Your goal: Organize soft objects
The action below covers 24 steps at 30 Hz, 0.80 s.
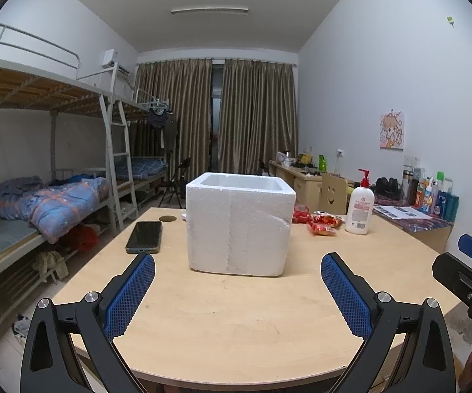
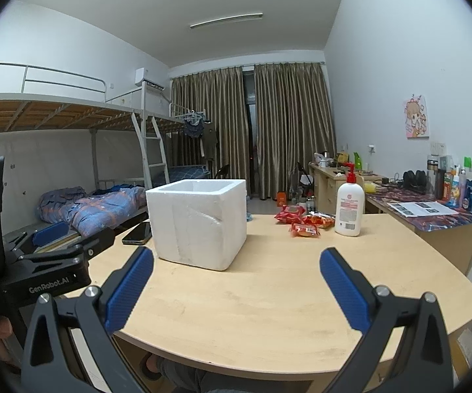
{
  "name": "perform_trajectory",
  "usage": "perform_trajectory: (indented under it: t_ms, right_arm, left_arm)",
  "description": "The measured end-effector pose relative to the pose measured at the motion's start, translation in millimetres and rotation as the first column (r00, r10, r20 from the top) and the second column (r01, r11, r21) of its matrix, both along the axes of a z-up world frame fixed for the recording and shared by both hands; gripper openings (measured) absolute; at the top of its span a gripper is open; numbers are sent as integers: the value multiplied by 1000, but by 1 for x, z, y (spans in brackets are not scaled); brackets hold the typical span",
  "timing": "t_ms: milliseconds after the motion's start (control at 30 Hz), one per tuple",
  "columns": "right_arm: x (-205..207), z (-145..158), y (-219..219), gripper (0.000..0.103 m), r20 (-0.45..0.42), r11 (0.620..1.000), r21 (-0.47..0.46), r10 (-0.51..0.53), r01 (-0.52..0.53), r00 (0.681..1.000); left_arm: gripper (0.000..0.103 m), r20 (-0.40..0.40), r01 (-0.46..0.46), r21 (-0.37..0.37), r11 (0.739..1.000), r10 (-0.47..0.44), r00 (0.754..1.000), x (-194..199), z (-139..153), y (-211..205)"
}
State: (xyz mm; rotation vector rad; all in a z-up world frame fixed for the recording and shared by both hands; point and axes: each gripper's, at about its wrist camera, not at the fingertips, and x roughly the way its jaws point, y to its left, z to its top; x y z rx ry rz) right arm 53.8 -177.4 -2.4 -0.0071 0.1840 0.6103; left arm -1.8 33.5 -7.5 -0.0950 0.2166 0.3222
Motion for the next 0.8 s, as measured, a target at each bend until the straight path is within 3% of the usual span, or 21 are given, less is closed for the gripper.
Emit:
perform_trajectory:
  t_ms: [800]
  right_arm:
    - [-1, -2, 2, 103, -14, 1000, -2, -6, 6, 1000]
  left_arm:
    - [102, -4, 9, 1, 1000, -9, 1000, 1, -4, 0]
